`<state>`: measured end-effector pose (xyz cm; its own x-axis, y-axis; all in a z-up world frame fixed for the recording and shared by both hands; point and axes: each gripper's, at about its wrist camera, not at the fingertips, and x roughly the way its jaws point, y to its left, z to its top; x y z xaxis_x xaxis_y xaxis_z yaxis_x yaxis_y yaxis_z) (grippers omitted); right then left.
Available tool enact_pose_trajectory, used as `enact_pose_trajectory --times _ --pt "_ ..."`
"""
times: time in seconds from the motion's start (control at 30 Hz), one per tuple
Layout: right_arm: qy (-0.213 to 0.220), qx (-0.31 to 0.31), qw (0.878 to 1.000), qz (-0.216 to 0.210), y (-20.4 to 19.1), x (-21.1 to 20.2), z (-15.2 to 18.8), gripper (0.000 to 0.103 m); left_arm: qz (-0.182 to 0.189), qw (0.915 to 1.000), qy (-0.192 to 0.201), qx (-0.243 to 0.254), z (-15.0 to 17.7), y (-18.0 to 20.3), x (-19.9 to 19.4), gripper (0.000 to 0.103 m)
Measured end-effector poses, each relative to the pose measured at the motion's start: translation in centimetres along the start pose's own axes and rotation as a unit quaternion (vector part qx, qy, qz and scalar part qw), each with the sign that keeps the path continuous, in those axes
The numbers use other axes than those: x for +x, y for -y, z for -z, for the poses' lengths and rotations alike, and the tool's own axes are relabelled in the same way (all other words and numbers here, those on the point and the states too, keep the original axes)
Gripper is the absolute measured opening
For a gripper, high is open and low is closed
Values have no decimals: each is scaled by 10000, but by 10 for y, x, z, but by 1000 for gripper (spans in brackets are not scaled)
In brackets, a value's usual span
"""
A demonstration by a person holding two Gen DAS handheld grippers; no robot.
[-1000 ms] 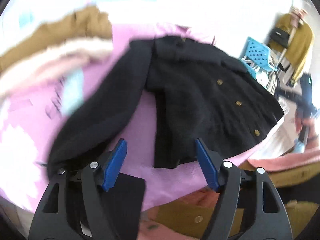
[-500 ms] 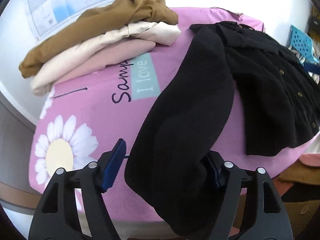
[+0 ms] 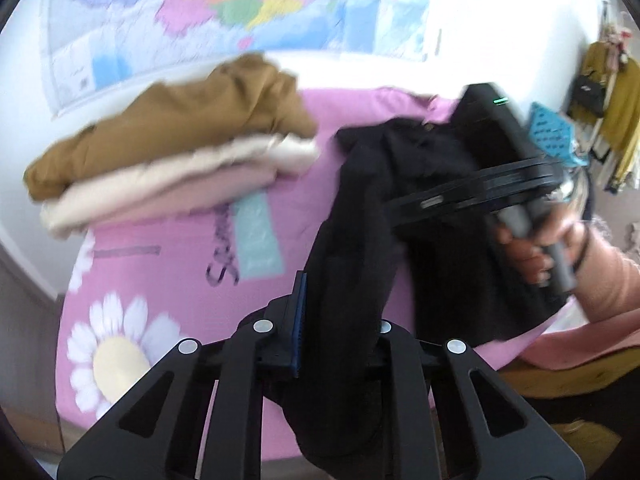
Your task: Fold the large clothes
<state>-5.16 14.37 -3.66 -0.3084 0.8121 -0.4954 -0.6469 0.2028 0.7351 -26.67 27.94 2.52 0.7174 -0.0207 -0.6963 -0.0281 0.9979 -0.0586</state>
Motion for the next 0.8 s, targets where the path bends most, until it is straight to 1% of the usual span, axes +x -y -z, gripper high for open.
enact_pose_trajectory --times 0.03,0.1,0.2,0.23,0.27,0.33,0.37,0.4,0.43,0.47,0.5,0.53,0.57,0.6,0.63,0.67,0.7,0.73,0.8 --pt "45 -62 10000 -6 -3 -3 -6 3 115 9999 57 56 -8 4 -4 15" --pt "343 -372 9987 -110 -19 -25 -18 2 439 9988 159 131 -23 12 -9 15" --pt "819 -897 9926 28 -47 -75 -35 2 927 9948 335 262 -51 30 -14 15" --pt "1010 -1025 9895 111 -55 -97 -41 2 1181 9915 434 328 -65 40 -13 15" --pt "1132 -1061 9876 250 -57 -110 -45 2 1337 9893 467 354 -74 46 -12 15" --pt "1349 -998 9838 626 -56 -143 -50 5 1787 9814 515 466 -96 67 -4 15" --pt "1383 -953 9832 722 -51 -153 -48 7 1944 9783 502 521 -103 76 2 15" --pt "1391 -947 9825 797 -47 -164 -43 18 2094 9749 472 584 -110 87 9 15" --pt "1447 -941 9808 909 -43 -176 -31 37 2224 9718 433 659 -117 99 18 15" --pt "1511 -919 9795 969 -38 -184 -22 47 2331 9693 383 681 -120 107 25 15" --pt "1579 -894 9780 1024 -32 -194 -9 53 2543 9640 297 723 -125 120 37 15" --pt "1613 -853 9773 1073 -25 -204 4 53 2655 9605 240 797 -126 130 46 19" --pt "1680 -710 9755 1229 -14 -211 17 54 2802 9557 105 895 -127 142 58 25" --pt "1718 -541 9740 1375 0 -215 27 55 2951 9505 -212 950 -126 157 80 48" --pt "1746 -303 9731 1473 16 -222 40 55 2871 9522 -425 948 -124 165 95 78" --pt "1746 -133 9730 1502 27 -224 50 55 2781 9537 -635 952 -121 174 112 89" --pt "1715 55 9724 1578 39 -226 61 55 2813 9524 -742 908 -116 177 127 90" --pt "1680 193 9710 1690 48 -227 69 56 2830 9522 -772 856 -113 176 135 90" --pt "1602 347 9696 1818 59 -226 88 59 2967 9500 -713 662 -112 163 139 90"
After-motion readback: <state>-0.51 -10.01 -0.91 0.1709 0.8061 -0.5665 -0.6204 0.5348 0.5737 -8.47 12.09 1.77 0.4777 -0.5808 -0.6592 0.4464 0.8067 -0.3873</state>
